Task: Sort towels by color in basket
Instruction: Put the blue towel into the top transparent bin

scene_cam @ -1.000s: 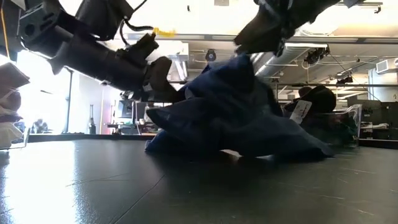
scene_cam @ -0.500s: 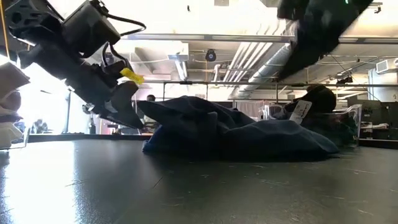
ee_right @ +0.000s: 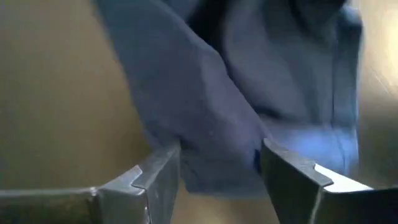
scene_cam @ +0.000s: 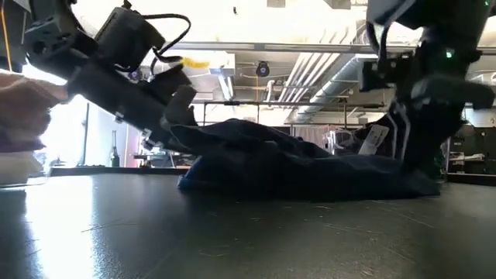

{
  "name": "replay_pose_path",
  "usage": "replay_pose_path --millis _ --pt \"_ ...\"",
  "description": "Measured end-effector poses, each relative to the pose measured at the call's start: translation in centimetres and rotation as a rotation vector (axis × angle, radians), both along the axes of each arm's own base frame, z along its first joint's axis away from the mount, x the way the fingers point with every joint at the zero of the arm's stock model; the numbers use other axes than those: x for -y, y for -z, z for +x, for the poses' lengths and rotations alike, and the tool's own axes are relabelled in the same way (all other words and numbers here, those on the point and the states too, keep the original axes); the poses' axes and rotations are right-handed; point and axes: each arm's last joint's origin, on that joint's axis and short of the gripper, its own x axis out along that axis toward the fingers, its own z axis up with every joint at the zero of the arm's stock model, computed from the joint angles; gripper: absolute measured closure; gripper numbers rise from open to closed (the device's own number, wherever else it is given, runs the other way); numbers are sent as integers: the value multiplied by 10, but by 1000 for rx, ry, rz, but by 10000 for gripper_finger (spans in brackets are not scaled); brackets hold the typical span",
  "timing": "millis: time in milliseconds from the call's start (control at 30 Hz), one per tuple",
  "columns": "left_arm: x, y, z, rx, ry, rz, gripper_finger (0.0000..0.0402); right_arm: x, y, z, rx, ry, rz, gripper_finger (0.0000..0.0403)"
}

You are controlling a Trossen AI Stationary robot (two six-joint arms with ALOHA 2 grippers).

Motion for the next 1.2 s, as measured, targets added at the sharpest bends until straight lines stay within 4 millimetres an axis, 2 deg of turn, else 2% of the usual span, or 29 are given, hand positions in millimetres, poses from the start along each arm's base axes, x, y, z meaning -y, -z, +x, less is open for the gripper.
replay_pose_path --millis 167,267,433,600,833,933,1100,1200 --pt "-7 4 22 2 68 -9 273 3 16 -8 -53 102 -21 210" --pt "-8 12 41 -21 115 -10 273 2 30 -4 55 66 24 238" --pt "-7 15 51 -44 132 18 273 1 35 7 218 -18 38 286" --pt "-5 5 49 -21 140 30 273 3 22 23 389 -34 -27 311" --pt "1 -7 44 6 162 30 273 13 15 41 567 -13 -113 315" --pt "6 -23 45 54 183 49 273 19 10 46 609 5 -162 315" --pt "14 -48 35 76 215 93 273 26 -11 57 720 -14 -210 314" --pt "15 -57 31 80 202 103 273 29 -23 65 769 -51 -249 300"
